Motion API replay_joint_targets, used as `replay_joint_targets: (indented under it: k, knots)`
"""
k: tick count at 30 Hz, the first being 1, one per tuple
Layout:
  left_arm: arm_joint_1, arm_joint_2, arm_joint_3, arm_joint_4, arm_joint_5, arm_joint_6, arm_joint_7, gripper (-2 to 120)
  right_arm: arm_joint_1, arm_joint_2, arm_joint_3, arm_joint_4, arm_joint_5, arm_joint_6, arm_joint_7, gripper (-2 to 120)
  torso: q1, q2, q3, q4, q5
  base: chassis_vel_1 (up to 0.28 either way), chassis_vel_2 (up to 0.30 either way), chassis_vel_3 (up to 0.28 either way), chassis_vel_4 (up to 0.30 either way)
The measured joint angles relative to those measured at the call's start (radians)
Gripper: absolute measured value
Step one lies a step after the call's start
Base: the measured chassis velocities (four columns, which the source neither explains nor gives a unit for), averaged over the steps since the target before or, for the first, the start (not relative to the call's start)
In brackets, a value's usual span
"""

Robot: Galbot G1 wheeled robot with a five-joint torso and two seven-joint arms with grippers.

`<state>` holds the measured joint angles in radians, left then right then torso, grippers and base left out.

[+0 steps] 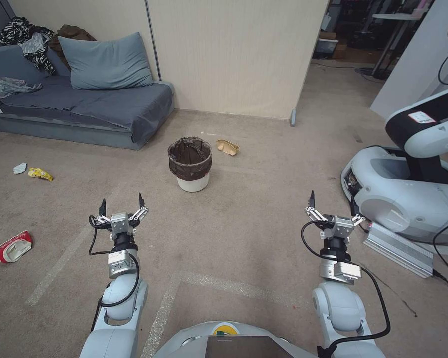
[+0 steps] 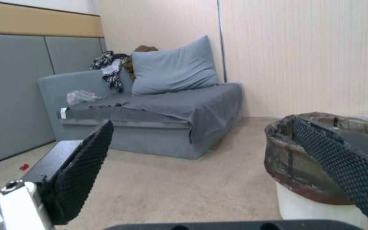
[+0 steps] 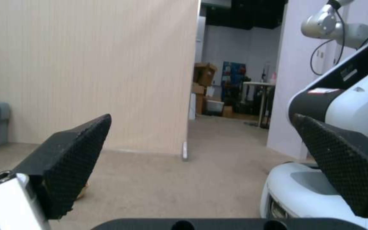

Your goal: Pick up the trash bin, then pick up the garbage from the floor and place it into the trash bin.

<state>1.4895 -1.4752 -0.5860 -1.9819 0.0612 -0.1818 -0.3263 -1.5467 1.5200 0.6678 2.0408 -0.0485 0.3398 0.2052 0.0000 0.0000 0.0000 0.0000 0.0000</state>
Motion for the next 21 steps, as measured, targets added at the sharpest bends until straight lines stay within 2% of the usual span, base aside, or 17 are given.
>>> replay_joint_targets:
  k: [10,21]
  knots:
    - [-0.001,-0.007,0.002,0.003,0.009,-0.001,0.001,100,0.009,-0.003,0.0,-0.015,-0.001,0.002,-0.002,100,0.0,0.0,0.0,0.0,0.0,-0.052,0.067,0.066,-0.074]
    - [-0.003,-0.009,0.001,0.004,0.01,-0.001,0.002,100,0.016,-0.004,-0.002,-0.023,0.0,0.003,-0.002,100,0.0,0.0,0.0,-0.0002,-0.0002,-0.227,0.225,0.233,-0.233]
